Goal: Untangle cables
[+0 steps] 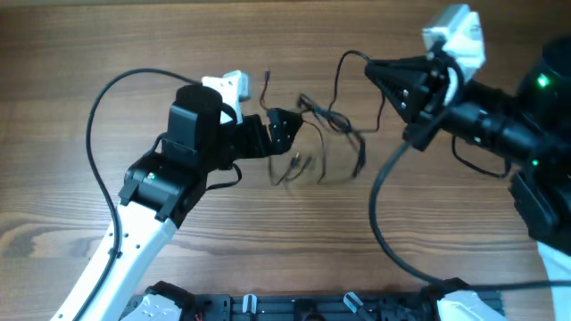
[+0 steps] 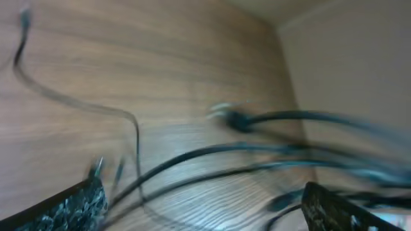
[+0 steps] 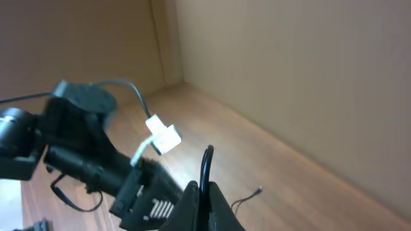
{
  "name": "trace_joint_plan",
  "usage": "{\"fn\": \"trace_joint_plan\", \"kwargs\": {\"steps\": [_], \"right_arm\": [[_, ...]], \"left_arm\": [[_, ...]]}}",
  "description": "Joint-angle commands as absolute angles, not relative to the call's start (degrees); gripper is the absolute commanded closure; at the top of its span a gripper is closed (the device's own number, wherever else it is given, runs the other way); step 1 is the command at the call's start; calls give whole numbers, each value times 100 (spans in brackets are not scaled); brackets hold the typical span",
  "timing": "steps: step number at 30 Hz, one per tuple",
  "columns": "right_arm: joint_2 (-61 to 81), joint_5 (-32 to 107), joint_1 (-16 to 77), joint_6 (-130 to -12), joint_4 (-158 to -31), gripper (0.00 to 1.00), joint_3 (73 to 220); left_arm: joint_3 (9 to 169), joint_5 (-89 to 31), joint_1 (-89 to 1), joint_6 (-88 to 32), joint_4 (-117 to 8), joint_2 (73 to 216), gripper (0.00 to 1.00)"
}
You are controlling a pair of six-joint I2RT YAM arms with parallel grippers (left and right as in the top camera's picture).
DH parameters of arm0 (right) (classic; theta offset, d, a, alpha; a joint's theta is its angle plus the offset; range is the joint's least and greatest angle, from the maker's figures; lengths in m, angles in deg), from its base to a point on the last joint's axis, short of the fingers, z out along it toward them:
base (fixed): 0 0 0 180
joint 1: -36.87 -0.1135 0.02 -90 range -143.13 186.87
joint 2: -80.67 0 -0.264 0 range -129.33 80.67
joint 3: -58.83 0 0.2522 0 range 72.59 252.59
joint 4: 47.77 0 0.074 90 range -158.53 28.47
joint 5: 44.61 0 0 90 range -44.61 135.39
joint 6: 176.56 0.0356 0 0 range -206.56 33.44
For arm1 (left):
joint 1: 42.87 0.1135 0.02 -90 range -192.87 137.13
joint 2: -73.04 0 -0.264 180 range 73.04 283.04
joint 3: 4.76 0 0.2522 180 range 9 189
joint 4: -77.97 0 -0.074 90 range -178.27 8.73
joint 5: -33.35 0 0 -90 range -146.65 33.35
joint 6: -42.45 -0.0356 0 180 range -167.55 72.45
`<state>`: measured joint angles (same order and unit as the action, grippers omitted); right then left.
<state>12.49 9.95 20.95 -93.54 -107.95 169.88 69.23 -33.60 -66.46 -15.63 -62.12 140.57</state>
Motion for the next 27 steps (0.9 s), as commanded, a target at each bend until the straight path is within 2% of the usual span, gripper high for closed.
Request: {"fn": "trace_joint_plan", "kwargs": {"steps": [1, 4, 5, 6, 7, 9, 13, 17, 18, 19, 20, 24, 25, 26, 27], "right_arm": [[1265, 1041, 2097, -9392, -10889, 95, 17004], [1265, 744, 2097, -9389, -10954, 96, 17004], [1265, 630, 2097, -9389, -10952, 96, 17004], [1265, 527, 2097, -9389, -10950, 96, 17004], [1265, 499, 2097, -9387, -10950, 96, 17004], [1265, 411, 2097, -9383, -10976, 96, 17004], [1265, 333, 2097, -9389, -11144, 96, 17004], [1265, 333, 2097, -9394, -11216, 95, 17004], [1265, 333, 2097, -9392, -11216, 96, 17004], [1265, 333, 2097, -9389, -11219, 96, 17004], [1265, 333, 2097, -9392, -11232, 96, 17004], [1262, 335, 2097, -9394, -11265, 96, 17004], [1258, 335, 2097, -9394, -11295, 96, 17004], [1254, 335, 2097, -9396, -11324, 96, 17004], [1236, 335, 2097, -9392, -11354, 96, 17004]], "left_arm": [[6906, -2901, -6626, -2728, -6553, 14066, 4], [6906, -2897, -6661, -3233, -6804, 14066, 14], [6906, -2899, -6707, -3307, -6831, 14066, 21], [6906, -2903, -6788, -3392, -6837, 14068, 31], [6906, -2903, -6836, -3392, -6852, 14083, 36], [6906, -2903, -6937, -3390, -6986, 14149, 37], [6906, -2899, -7208, -3692, -7497, 14389, 32], [6906, -2899, -7429, -4031, -7716, 14551, 68], [6906, -2901, -7426, -4031, -7738, 14564, 71], [6906, -2901, -7426, -4028, -7742, 14584, 67], [6906, -2897, -7429, -3906, -7735, 14592, 49], [6906, -2853, -7429, -3733, -7738, 14592, 37], [6906, -2858, -7426, -3539, -7742, 14592, 28], [6906, -2864, -7426, -3364, -7744, 14592, 22], [6906, -2868, -7426, -3204, -7766, 14592, 22]]}}
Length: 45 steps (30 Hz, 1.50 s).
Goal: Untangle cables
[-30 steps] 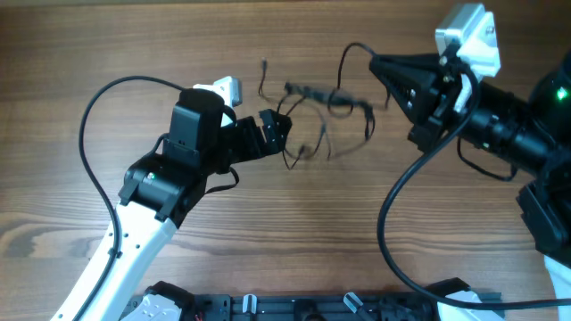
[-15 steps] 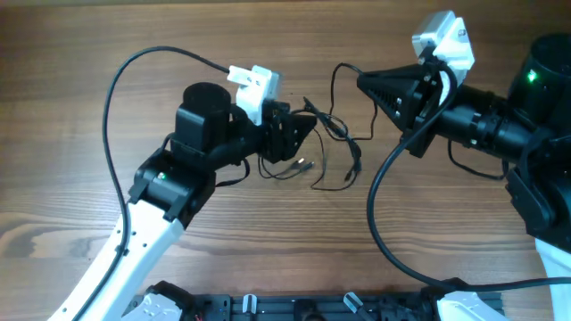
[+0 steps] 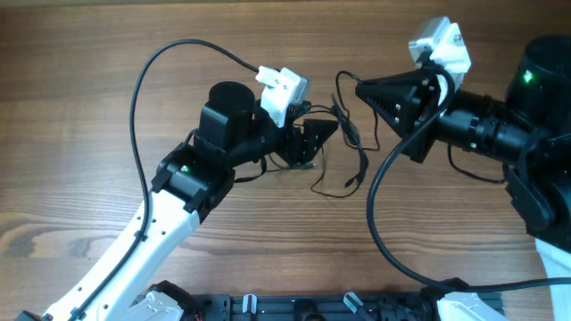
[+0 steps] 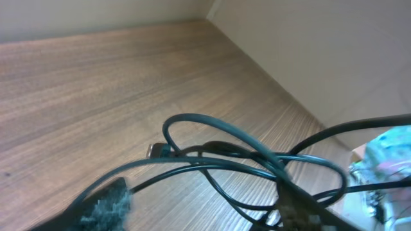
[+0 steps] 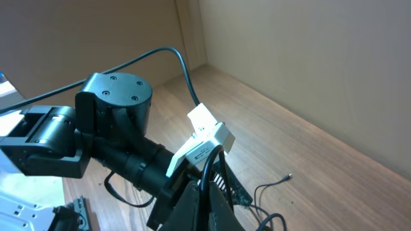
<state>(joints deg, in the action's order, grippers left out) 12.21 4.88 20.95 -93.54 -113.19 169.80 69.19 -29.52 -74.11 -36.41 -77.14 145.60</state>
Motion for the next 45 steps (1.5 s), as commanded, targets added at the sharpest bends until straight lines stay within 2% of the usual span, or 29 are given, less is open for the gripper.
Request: {"fn": "trace_joint_plan", "kwargs": {"steps": [1, 8, 14, 17, 20, 22, 25, 26, 27, 29, 31, 37, 42, 45], "right_arm": [[1223, 335, 2097, -9394, -11391, 96, 17004], [1087, 335, 2097, -9392, -11612, 96, 17002], [1077, 429, 2097, -9394, -11487, 96, 17002], [1077, 617, 2097, -9383, -11300, 96, 17004], [1077, 615, 2097, -9055, -11013, 96, 17004], [1081, 615, 2097, -9042, -10941, 96, 17004], [1081, 619, 2097, -9042, -10871, 96, 17004], [1081, 671, 2097, -9035, -10854, 96, 17004], [1081, 816, 2097, -8976, -10843, 96, 17004], [1081, 1312, 2097, -8849, -10821, 96, 17004], [1083, 1992, 2097, -8642, -10814, 96, 17004], [1083, 6243, 2097, -7582, -11136, 96, 17004], [1083, 8466, 2099, -7542, -11671, 96, 17004], [1094, 9119, 2099, -7483, -11780, 96, 17004]], "left_arm": [[6906, -2952, -7426, -2964, -7832, 14597, 23], [6906, -3293, -7426, -1362, -8037, 14597, 30], [6906, -3290, -7426, -1100, -8004, 14597, 50], [6906, -3297, -7426, -1104, -7856, 14597, 49], [6906, -3341, -7426, -1102, -7864, 14643, 41], [6906, -3382, -7426, -1102, -7867, 14706, 41], [6906, -3382, -7426, -1104, -7864, 14850, 60], [6906, -3378, -7426, -1102, -7858, 14892, 71], [6906, -3378, -7426, -1104, -7829, 14922, 78], [6906, -3376, -7426, -1104, -7740, 14929, 95], [6906, -3369, -7426, -1104, -7641, 14927, 96], [6906, -3380, -7391, -1445, -6905, 14922, 96], [6906, -3402, -6893, -1456, -6481, 14866, 96], [6906, -3400, -6283, -1454, -6002, 14667, 96]]}}
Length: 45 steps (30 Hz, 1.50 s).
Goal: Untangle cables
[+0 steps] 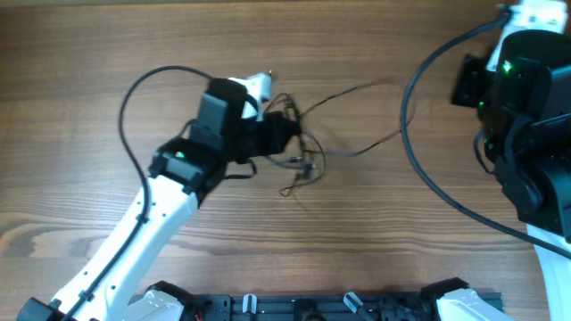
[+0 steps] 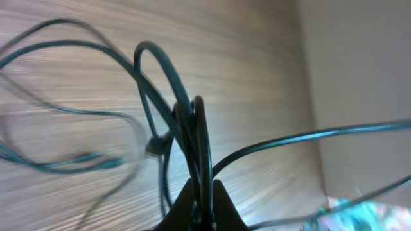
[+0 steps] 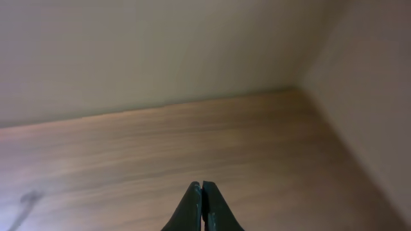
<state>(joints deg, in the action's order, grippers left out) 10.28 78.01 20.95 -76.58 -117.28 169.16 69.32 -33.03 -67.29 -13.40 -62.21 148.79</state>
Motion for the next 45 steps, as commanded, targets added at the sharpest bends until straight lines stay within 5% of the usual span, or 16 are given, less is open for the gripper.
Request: {"fn": "trace_joint_plan", "kwargs": {"steps": [1, 6, 10, 11, 12, 24, 34, 43, 44, 45], "right_arm": [[1096, 9148, 2099, -7444, -11789, 96, 17004], [1072, 7191, 2097, -7695, -11798, 87, 17004], [814, 4000, 2097, -8858, -11960, 33, 17002], [701, 3235, 2097, -9381, -12176, 14, 17002], [561, 2630, 2097, -9903, -12499, 1, 17002], [-757, 2007, 2097, -10382, -13568, 1, 16733], [-2893, 2007, 2097, -7193, -12124, 0, 16728], [-3452, 2571, 2091, -4441, -11758, 0, 16304], [-3452, 2654, 2086, -4305, -11678, 1, 16188], [-3452, 2656, 2071, -4312, -11509, 14, 16033]], "left_arm": [[6906, -3400, -6154, -1454, -5902, 14610, 96], [6906, -2794, -5673, -1504, -5917, 14149, 95], [6906, -1561, -5689, -1563, -7064, 13917, 84], [6906, -1651, -5680, -1559, -7204, 13867, 77], [6906, -1924, -5654, -1559, -7213, 13838, 59], [6906, -3135, -5612, -1731, -6229, 13825, 43], [6906, -3636, -5614, -1882, -5408, 13823, 43], [6906, -3614, -5614, -1862, -5405, 13823, 42], [6906, -3592, -5614, -1860, -5401, 13823, 41], [6906, -3579, -5614, -1860, -5392, 13823, 42]]}}
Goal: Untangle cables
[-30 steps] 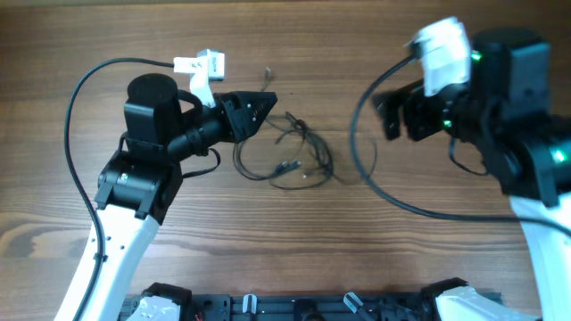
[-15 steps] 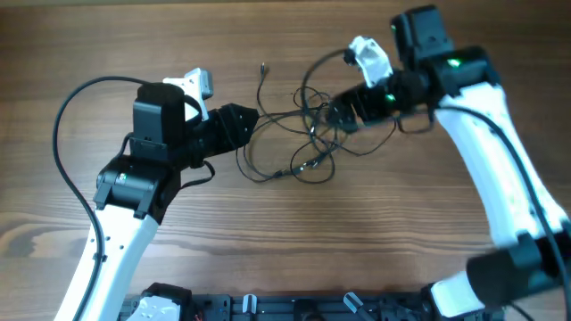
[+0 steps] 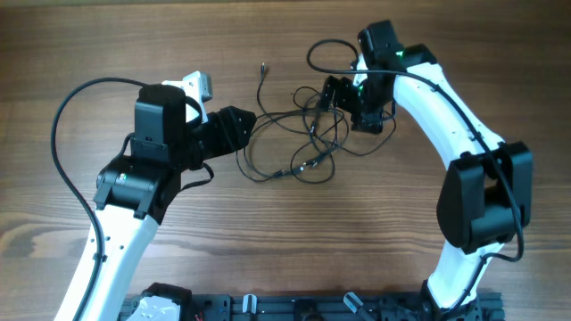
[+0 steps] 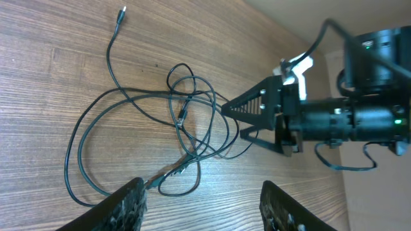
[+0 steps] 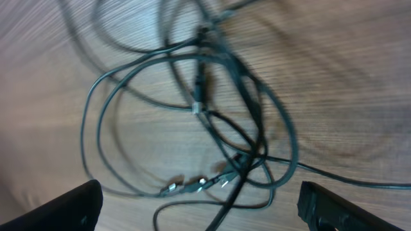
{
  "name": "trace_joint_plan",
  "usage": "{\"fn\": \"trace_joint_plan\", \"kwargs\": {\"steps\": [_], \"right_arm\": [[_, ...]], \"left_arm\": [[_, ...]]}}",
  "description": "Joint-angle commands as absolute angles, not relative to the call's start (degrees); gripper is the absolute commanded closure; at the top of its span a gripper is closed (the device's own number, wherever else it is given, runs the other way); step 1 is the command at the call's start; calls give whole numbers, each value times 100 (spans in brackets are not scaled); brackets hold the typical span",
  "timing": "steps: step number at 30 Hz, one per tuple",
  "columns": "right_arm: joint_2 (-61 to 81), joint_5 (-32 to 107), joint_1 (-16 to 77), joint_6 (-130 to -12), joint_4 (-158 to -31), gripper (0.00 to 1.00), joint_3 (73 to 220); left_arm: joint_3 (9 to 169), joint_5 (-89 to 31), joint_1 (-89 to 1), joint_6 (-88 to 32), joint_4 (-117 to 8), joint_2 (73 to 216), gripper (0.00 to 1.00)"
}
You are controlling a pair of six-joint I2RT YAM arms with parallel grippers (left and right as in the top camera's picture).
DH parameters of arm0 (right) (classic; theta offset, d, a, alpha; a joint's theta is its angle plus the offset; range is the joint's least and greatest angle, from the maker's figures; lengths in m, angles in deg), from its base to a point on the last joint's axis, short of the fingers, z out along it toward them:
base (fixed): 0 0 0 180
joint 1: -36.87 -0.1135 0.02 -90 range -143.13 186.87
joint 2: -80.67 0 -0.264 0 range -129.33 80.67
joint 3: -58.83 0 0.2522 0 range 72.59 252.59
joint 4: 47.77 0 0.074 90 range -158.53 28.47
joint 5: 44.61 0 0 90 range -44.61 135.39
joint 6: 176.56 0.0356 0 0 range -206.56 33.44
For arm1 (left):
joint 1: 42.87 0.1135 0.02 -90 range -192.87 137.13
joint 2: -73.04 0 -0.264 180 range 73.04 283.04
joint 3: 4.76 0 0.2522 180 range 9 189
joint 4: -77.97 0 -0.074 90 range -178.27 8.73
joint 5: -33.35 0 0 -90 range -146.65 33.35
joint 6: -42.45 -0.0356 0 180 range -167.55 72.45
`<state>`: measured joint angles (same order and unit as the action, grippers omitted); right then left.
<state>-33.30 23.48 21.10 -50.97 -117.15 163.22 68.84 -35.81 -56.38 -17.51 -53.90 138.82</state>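
Observation:
A loose tangle of thin black cables (image 3: pixel 299 134) lies on the wooden table, also in the left wrist view (image 4: pixel 186 122) and the right wrist view (image 5: pixel 205 109). Several metal plug ends (image 5: pixel 221 179) lie close together at its near side. My left gripper (image 3: pixel 248 125) is open at the tangle's left edge, and its fingers stand wide apart (image 4: pixel 202 192) with nothing held. My right gripper (image 3: pixel 332 98) is open at the tangle's far right, its black fingers also seen from the left wrist (image 4: pixel 232 122). In its own view it spreads wide (image 5: pixel 200 192) over the cables.
One free cable end (image 3: pixel 263 67) trails towards the table's far side. My left arm's own thick cable (image 3: pixel 67 116) loops out to the left. A black rail (image 3: pixel 303 308) runs along the front edge. A pale wall (image 4: pixel 289 19) borders the far side.
My left gripper, then shut on cables, is now open and lies further left. My right gripper, then shut far off to the right, is now open at the tangle. The stretched cable lies slack.
First my left gripper stood open at the tangle while my right was shut on a raised cable. Then both were close together over the tangle. Later my right was far right, a cable stretched, my left shut on cables. Now both are open and the cables lie heaped.

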Motion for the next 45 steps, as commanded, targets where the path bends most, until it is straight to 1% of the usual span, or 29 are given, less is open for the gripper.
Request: {"fn": "trace_joint_plan", "kwargs": {"steps": [1, 2, 3, 4, 7, 10, 12, 15, 17, 19, 24, 26, 29, 32, 35, 37, 38, 40, 42, 43, 45], "right_arm": [[-3452, 2654, 2064, -4312, -11376, 30, 15917], [-3452, 2654, 2064, -4373, -11201, 55, 15775], [-3452, 2652, 2058, -4465, -11059, 90, 15646], [-3452, 2647, 2053, -4480, -11048, 96, 15622], [-3433, 2009, 2056, -5518, -10998, 96, 15743], [-3273, 1828, 2075, -6093, -11553, 96, 16287], [-2969, 1952, 2043, -6930, -12124, 96, 17115], [-2399, 2479, 1907, -7997, -12834, 96, 18368], [-2012, 2634, 1839, -8242, -13059, 96, 19001], [-1494, 2634, 1833, -8253, -13048, 95, 19393], [-443, 2501, 1833, -8163, -12486, 96, 19487], [-143, 2276, 1833, -8025, -12213, 96, 19487], [344, 1677, 1833, -7792, -11418, 96, 19487], [628, 1550, 1833, -7431, -10663, 96, 19487], [786, 1548, 1835, -7265, -9719, 95, 19487], [821, 1653, 1835, -7260, -9394, 96, 19484], [808, 1795, 1835, -7260, -9479, 96, 19484], [679, 2610, 1835, -7239, -9870, 96, 19484], [416, 3211, 1835, -6815, -9968, 96, 19484], [228, 3021, 1835, -6609, -9822, 96, 19484], [-84, 2138, 1835, -6533, -9245, 96, 19484]], "left_arm": [[6906, -3570, -5614, -1860, -5390, 13823, 42], [6906, -3570, -5614, -1860, -5390, 13823, 41], [6906, -3568, -5614, -1860, -5390, 13823, 41], [6906, -3544, -5614, -1860, -5386, 13823, 41], [6906, -3505, -5614, -1862, -5366, 13823, 38], [6906, -3505, -5614, -1862, -5318, 13823, 35], [6906, -3505, -5614, -1862, -5228, 13825, 28], [6906, -3505, -5614, -1862, -5110, 13825, 20], [6906, -3505, -5614, -1862, -5106, 13825, 14], [6906, -3507, -5614, -1862, -5108, 13830, 7], [6906, -3507, -5614, -1862, -5071, 13862, 0], [6906, -3507, -5614, -1862, -5060, 13902, 0], [6904, -3500, -5643, -1862, -4955, 14020, 0], [6904, -3483, -5813, -1886, -4918, 14153, 0], [6904, -3487, -6080, -1886, -4925, 14343, 0], [6904, -3487, -6231, -1884, -4973, 14444, 0], [6904, -3487, -6274, -1886, -5001, 14446, 0], [6904, -3487, -6340, -1884, -5034, 14446, 0], [6904, -3487, -6344, -1884, -5032, 14446, 0], [6904, -3485, -6344, -1882, -5030, 14446, 0], [6904, -3485, -6351, -1882, -5003, 14446, 0]]}}
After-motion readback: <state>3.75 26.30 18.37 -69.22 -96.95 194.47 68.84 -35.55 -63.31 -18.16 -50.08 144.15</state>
